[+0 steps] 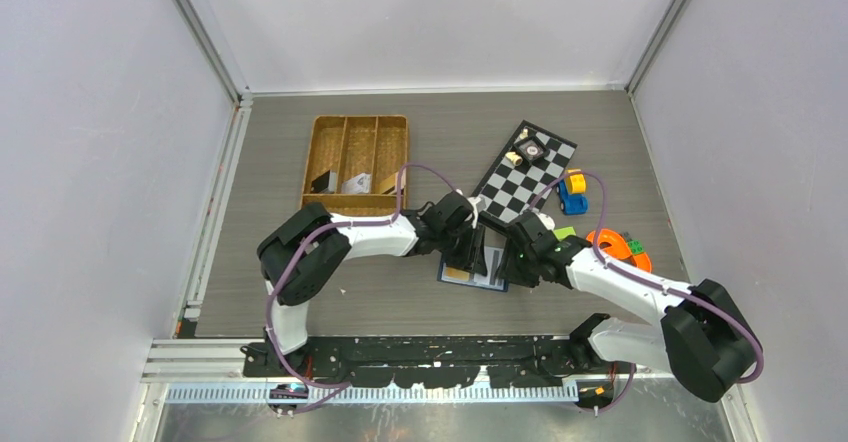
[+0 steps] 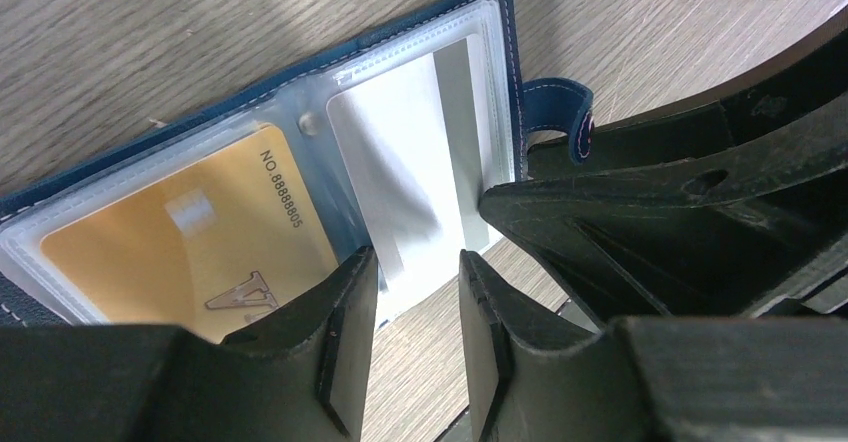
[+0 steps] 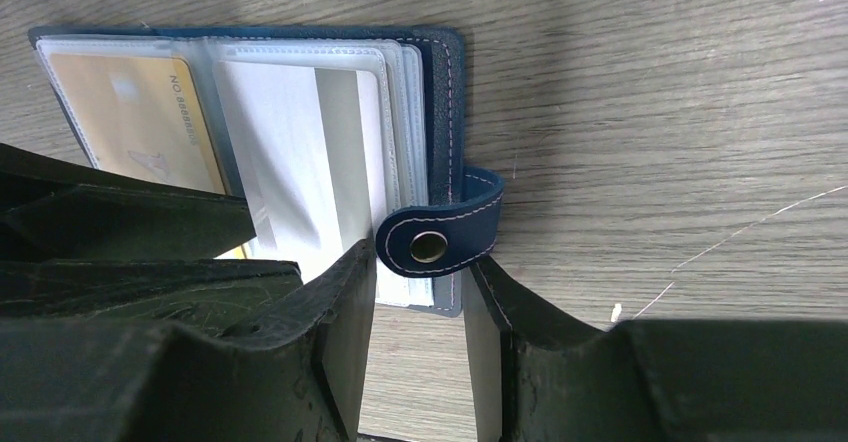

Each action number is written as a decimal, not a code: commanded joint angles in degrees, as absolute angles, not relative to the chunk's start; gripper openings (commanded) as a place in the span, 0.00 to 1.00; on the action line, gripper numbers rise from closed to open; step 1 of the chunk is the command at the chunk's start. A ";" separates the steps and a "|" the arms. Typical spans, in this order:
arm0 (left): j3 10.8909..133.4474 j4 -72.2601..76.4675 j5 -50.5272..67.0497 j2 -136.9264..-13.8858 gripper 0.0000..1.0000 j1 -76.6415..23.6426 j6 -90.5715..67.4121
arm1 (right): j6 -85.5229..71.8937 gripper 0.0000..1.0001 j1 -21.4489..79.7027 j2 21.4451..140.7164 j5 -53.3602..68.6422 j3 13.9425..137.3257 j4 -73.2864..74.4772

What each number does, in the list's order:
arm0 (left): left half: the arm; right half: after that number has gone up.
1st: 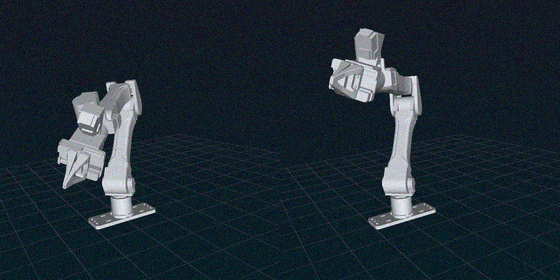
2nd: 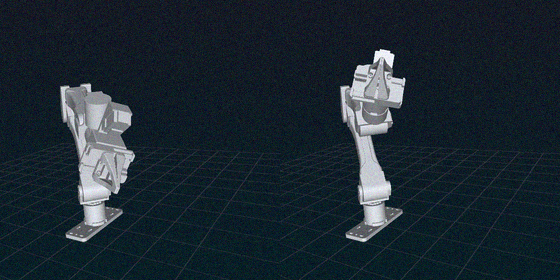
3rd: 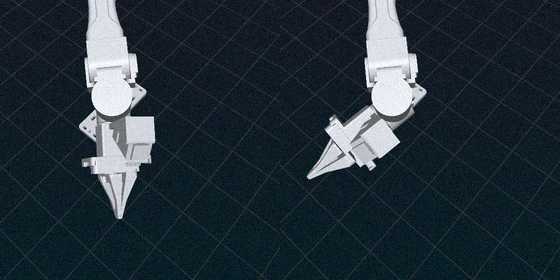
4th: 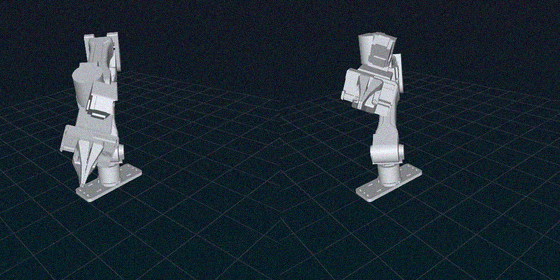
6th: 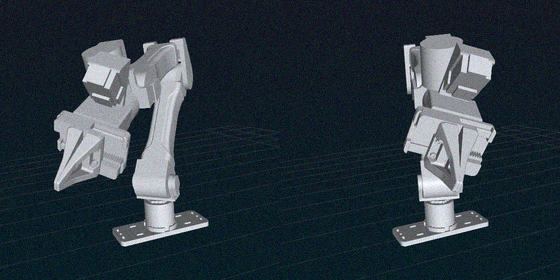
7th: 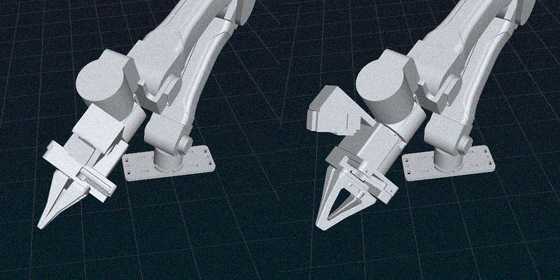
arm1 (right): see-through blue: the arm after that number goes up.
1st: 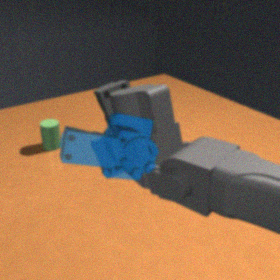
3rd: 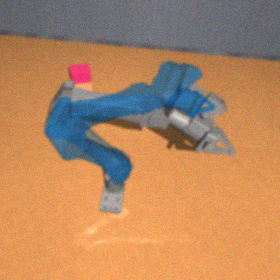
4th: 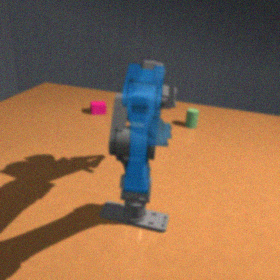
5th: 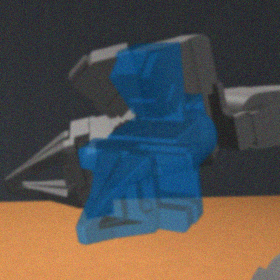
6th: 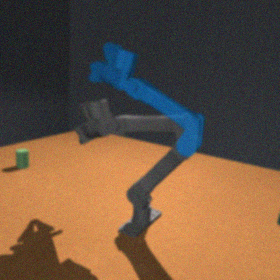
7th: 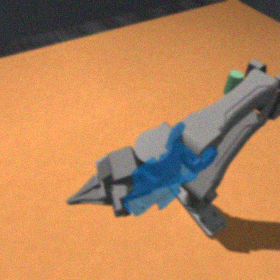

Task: Put the credit cards into the card holder
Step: Insert the credit card into the card holder.

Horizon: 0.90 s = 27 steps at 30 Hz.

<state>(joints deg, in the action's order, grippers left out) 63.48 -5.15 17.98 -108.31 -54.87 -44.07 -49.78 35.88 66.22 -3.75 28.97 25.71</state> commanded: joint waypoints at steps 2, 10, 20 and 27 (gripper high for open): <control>67.12 -5.83 18.58 -109.28 0.36 -57.18 -43.56 | -50.73 0.42 35.75 65.76 -3.93 27.26 26.28; 68.38 -8.17 17.03 -109.03 0.36 -57.83 -42.50 | -51.13 0.42 35.76 64.49 -4.31 27.22 26.72; 68.32 -10.73 14.05 -102.14 0.53 -57.72 -40.10 | -49.10 0.52 35.69 56.33 -6.84 31.57 35.35; 67.14 -14.15 11.46 -97.74 0.59 -56.86 -38.38 | -48.24 0.59 35.52 57.85 -10.79 33.36 38.09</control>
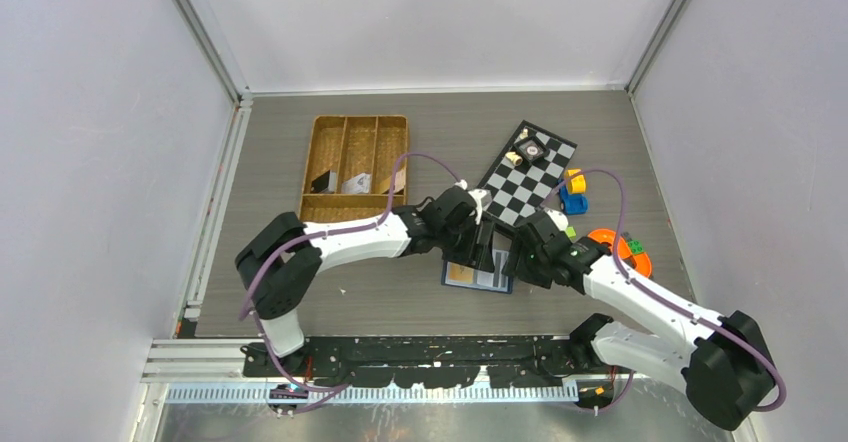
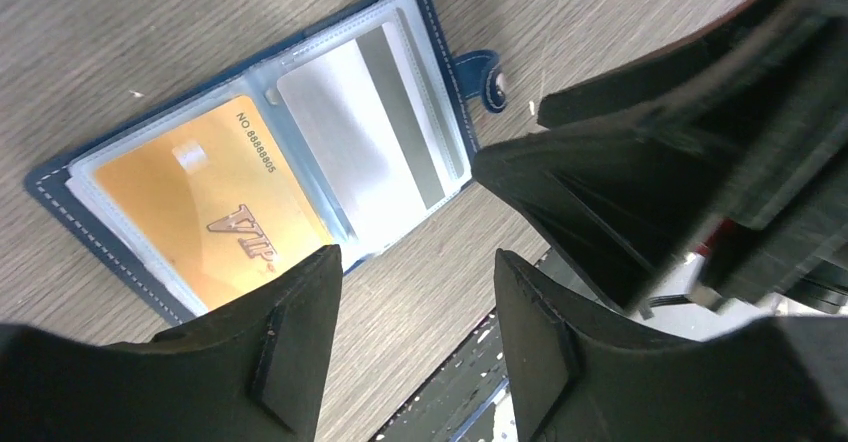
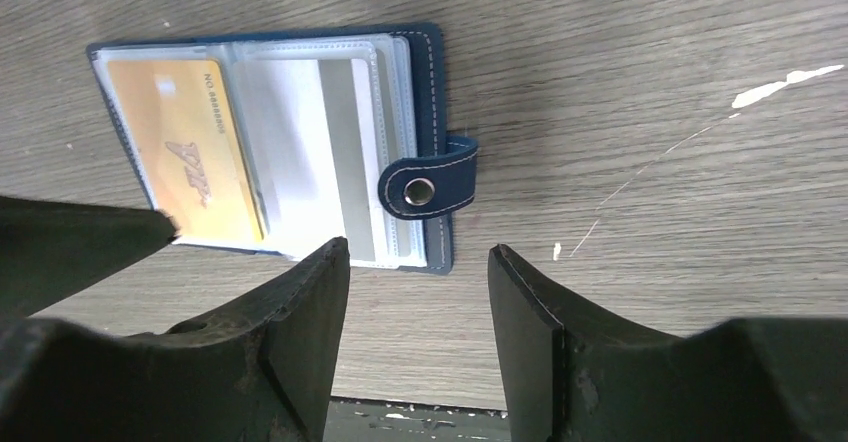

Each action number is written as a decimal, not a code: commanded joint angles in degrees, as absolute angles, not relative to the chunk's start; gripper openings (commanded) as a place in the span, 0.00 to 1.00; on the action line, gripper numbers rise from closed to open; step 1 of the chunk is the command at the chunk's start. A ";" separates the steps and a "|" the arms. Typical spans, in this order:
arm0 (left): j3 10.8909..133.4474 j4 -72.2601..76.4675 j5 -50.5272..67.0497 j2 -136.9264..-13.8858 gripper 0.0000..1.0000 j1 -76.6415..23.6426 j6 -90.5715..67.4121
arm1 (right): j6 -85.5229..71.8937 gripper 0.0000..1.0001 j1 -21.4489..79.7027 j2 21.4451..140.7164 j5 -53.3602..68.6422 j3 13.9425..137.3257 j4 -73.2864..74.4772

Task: Put the credit cards into the card holder
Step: Insert the credit card into the card holder.

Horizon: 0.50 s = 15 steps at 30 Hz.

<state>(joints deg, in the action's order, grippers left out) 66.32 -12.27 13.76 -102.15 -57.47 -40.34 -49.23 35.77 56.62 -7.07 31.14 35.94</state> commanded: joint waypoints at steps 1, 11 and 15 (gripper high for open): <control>66.69 -14.30 11.30 -97.26 0.60 -56.54 -38.31 | -48.03 0.58 35.51 58.84 -11.00 33.61 38.04; 61.93 -16.51 7.70 -95.16 0.61 -53.17 -37.56 | -45.25 0.57 34.22 64.00 -14.05 35.13 35.32; 60.96 -18.34 5.12 -95.63 0.61 -52.50 -37.38 | -43.36 0.55 33.67 66.38 -13.72 35.46 33.53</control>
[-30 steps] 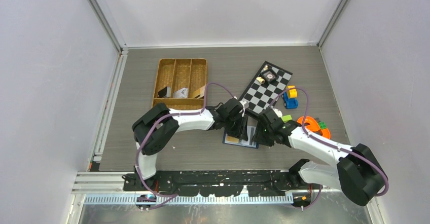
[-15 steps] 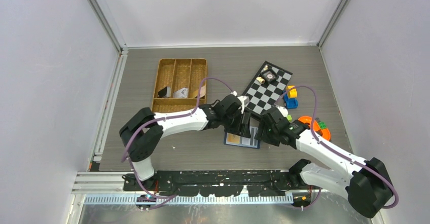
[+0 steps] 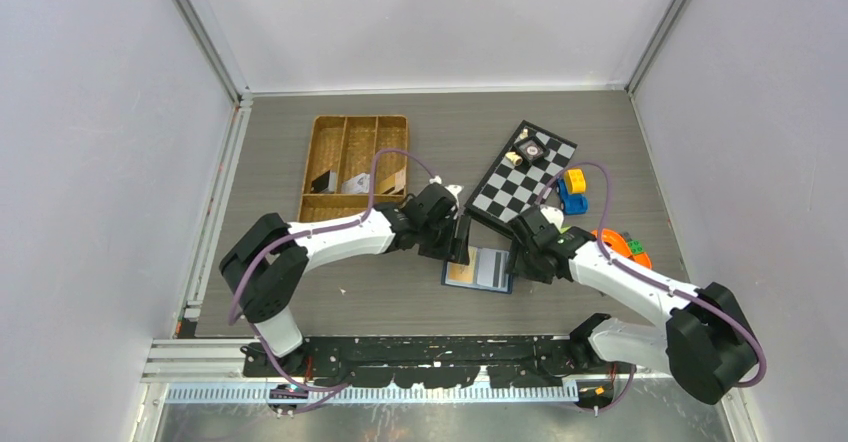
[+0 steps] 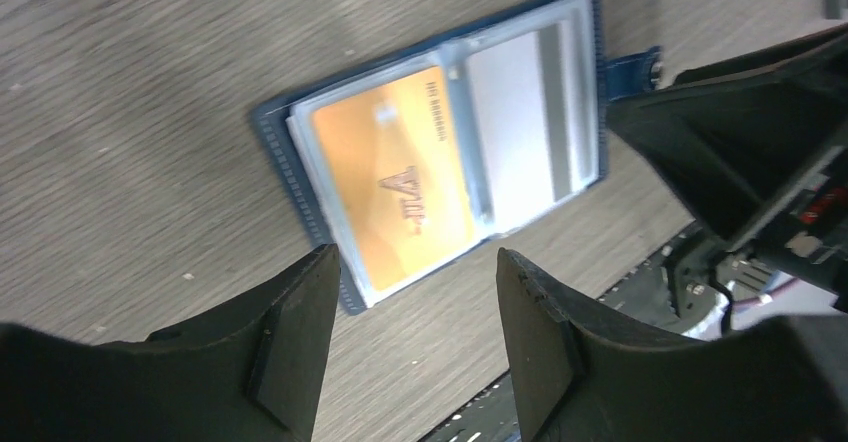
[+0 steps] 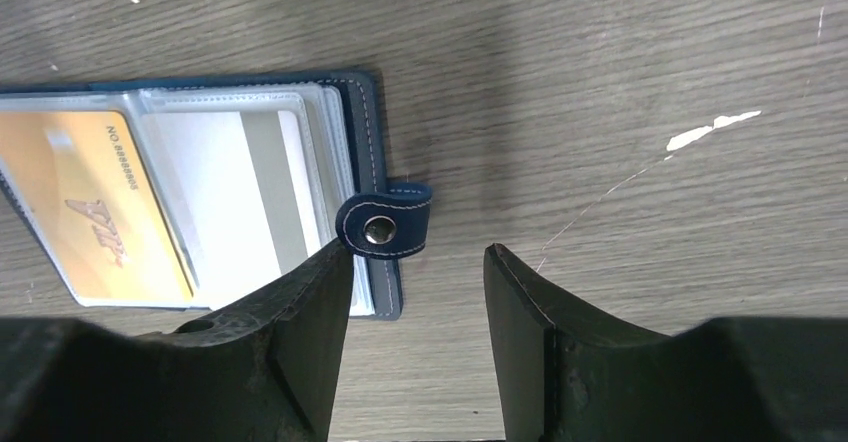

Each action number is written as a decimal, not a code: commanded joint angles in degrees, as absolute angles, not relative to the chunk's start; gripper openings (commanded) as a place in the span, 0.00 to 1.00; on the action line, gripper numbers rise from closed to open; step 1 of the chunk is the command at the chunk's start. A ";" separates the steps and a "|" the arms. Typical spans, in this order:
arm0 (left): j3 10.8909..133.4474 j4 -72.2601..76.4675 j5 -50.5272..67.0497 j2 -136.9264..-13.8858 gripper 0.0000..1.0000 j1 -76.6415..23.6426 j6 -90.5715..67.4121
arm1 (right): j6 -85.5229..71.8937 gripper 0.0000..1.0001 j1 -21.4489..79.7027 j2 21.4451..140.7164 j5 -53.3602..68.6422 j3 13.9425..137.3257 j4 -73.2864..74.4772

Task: Put the credit cards into the card holder
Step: Insert the credit card into the card holder, then close the card holder at the center of the board.

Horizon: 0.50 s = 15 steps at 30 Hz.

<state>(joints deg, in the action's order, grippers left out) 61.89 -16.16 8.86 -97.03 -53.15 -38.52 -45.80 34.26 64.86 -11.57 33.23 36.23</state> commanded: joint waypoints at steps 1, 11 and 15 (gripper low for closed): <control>60.85 -19.09 4.64 -95.72 0.61 -52.41 -37.24 | -43.08 0.54 33.53 66.77 -13.45 35.57 33.22; 57.97 -15.09 6.77 -97.24 0.53 -51.94 -38.45 | -42.67 0.23 32.96 65.30 -11.50 36.95 34.18; 57.24 -12.11 9.11 -99.25 0.42 -51.94 -39.96 | -42.45 0.16 33.05 63.62 -11.00 38.66 36.19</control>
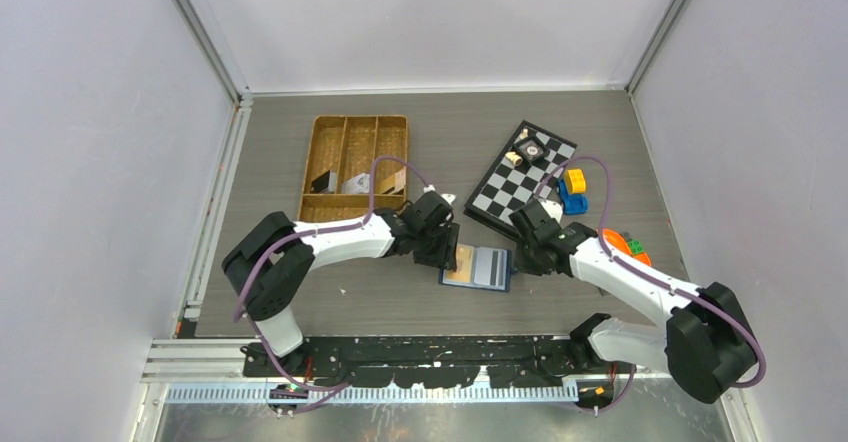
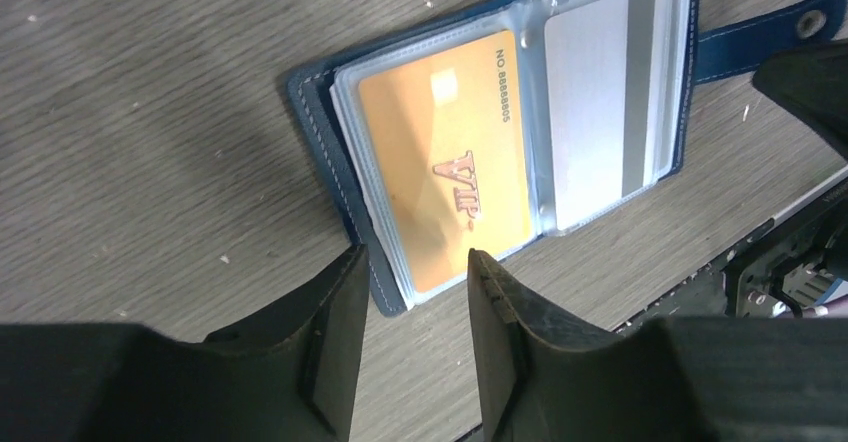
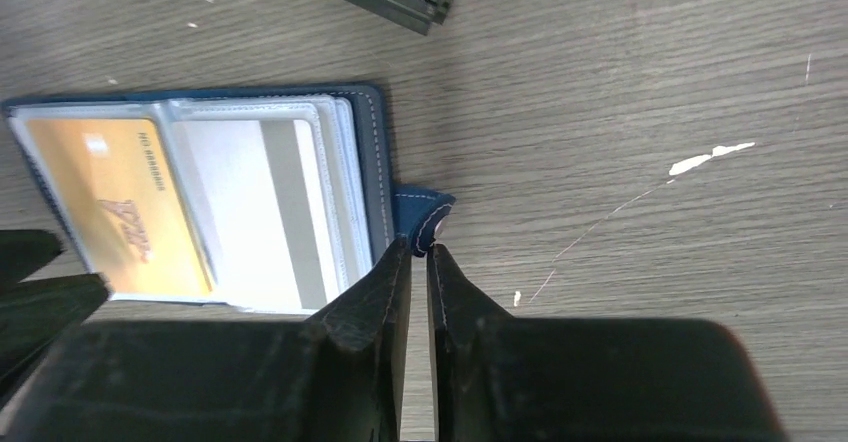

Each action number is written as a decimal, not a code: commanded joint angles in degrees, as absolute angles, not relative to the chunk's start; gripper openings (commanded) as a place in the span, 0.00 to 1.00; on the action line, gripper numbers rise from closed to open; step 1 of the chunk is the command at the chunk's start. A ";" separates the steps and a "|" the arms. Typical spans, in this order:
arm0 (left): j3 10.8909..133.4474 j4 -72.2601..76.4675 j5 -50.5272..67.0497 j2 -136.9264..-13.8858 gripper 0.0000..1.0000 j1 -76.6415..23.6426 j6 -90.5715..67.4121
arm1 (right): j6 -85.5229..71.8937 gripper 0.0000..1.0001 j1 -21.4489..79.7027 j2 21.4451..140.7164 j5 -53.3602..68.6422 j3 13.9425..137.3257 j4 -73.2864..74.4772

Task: Put the credit cards into the card holder
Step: Close the card holder at the center of the board.

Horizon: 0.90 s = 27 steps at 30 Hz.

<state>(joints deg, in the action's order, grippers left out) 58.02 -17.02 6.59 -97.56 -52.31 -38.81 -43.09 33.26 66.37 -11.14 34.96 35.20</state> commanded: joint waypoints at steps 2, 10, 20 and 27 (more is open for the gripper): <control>57.00 -11.16 9.48 -100.15 0.38 -51.94 -40.45 | -42.36 0.14 33.02 62.73 -10.55 39.47 36.76; 56.14 -8.16 10.91 -101.51 0.32 -51.94 -41.54 | -42.16 0.08 33.00 60.77 -5.80 42.79 37.75; 55.98 -6.48 12.05 -102.22 0.30 -51.94 -41.75 | -42.56 0.16 33.03 60.09 -9.93 43.47 40.35; 56.04 -6.46 12.17 -102.33 0.31 -51.94 -41.82 | -40.45 0.51 33.00 68.73 -18.59 43.08 40.26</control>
<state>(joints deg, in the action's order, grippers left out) 56.71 -7.90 11.88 -101.56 -52.10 -41.63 -41.69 33.26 64.95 -12.38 41.65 40.56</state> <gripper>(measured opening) 0.306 0.458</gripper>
